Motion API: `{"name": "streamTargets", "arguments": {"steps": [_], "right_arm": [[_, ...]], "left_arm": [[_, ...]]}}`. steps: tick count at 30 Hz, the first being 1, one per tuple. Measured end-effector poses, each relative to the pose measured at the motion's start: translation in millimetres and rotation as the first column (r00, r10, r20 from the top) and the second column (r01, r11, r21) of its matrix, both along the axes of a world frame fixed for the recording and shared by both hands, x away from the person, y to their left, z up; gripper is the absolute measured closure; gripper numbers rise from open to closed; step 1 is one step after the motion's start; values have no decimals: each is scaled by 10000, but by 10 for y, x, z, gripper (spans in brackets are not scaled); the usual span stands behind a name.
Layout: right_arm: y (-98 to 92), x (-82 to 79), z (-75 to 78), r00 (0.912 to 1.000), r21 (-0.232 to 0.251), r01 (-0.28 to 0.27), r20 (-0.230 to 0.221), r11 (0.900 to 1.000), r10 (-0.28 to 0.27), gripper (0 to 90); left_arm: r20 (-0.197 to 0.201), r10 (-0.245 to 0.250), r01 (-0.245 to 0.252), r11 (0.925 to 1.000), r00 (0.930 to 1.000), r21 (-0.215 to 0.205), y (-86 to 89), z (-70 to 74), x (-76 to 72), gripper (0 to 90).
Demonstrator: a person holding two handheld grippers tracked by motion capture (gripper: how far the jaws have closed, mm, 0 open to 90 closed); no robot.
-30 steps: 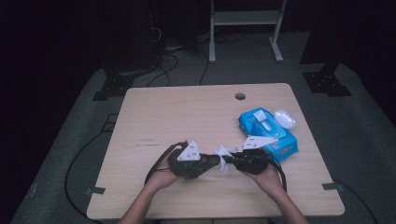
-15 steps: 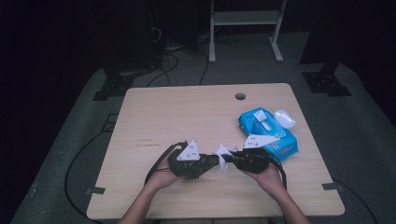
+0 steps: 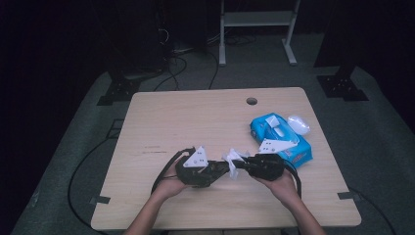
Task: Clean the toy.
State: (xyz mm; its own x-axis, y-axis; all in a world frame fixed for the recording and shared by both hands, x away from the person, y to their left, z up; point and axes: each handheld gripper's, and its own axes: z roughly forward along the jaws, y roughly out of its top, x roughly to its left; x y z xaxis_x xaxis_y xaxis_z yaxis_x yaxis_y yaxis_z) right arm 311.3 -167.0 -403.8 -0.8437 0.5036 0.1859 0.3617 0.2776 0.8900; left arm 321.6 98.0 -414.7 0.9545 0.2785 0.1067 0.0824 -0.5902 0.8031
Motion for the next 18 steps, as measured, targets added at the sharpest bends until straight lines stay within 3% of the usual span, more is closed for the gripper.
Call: {"name": "streamTargets", "arguments": {"steps": [6, 11, 18], "right_arm": [[-7, 49, -161, 9988, -447, 150, -461, 9989, -171, 817], [37, -18, 69, 10000, 9, -17, 58, 10000, 17, 818], [162, -123, 261, 9978, -111, -188, 633, 9998, 195, 820]], "left_arm": [[16, 32, -32, 10000, 10000, -24, 9, 12, -10, 585], [108, -39, 37, 9998, 9999, 190, -44, -9, -11, 586], [286, -106, 98, 9995, 9995, 288, -106, 9, -38, 586]]}}
